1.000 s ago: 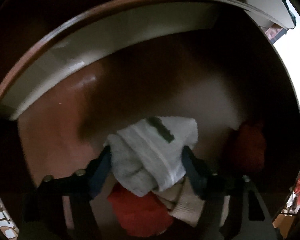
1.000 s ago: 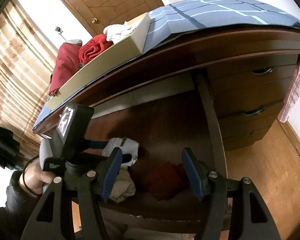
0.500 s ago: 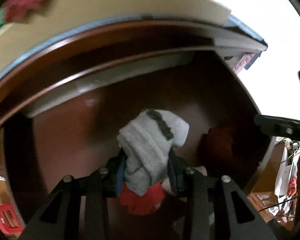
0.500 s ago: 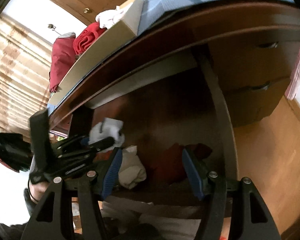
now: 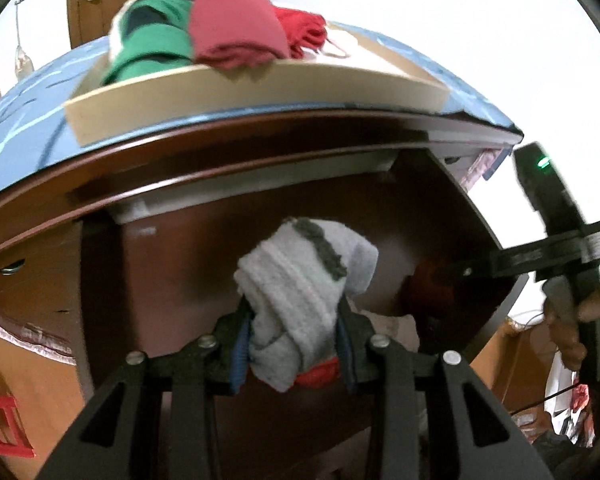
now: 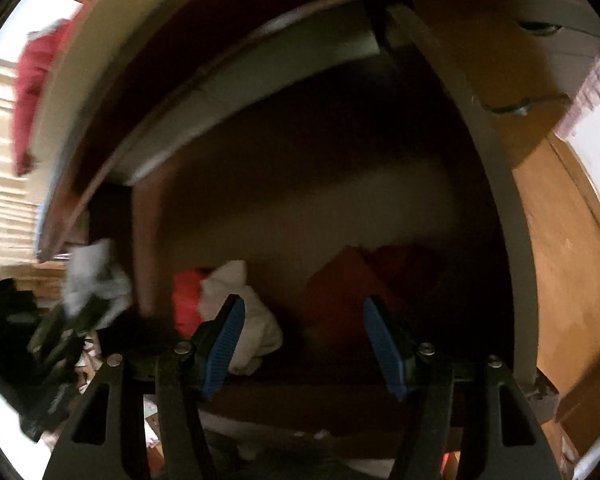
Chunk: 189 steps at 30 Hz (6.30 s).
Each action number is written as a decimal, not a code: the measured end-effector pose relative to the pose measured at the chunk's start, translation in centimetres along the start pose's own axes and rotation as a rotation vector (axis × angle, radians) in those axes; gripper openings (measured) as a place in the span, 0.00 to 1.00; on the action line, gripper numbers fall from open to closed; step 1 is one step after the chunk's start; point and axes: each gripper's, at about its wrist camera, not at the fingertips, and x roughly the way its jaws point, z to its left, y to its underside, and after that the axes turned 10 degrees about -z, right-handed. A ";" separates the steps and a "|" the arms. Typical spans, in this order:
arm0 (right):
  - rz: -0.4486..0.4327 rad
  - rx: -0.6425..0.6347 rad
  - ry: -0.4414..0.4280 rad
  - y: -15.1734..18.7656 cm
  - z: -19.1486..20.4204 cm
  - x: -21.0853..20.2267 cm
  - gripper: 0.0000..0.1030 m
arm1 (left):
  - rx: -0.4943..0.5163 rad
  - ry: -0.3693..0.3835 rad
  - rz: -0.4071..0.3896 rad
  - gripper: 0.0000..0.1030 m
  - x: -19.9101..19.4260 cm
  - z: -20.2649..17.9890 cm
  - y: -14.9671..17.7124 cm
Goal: Take underwear out of drawer
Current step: 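Grasp the dark red sock with the right tool while the left tool holds the grey sock, then carry the grey sock and dark red sock over the white tray with both tools, then lower both socks into the tray and open both tools, then move both open tools down from the tray into the open drawer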
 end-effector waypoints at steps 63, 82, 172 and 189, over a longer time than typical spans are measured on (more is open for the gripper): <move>-0.141 -0.190 0.023 -0.5 5.4 1.8 0.39 | -0.102 -0.071 -0.065 0.35 -4.4 5.4 0.7; -0.573 -0.383 -0.193 1.5 8.6 -14.3 0.39 | -0.032 -0.062 -0.208 0.35 -8.1 1.2 -3.2; -0.698 -0.284 -0.332 -9.4 7.7 -12.6 0.64 | -0.080 -0.282 -0.356 1.00 -1.4 -2.0 -13.8; -0.663 -0.228 -0.381 -3.8 7.2 -12.9 0.64 | -0.028 -0.340 -0.343 1.00 -3.5 -2.0 -9.3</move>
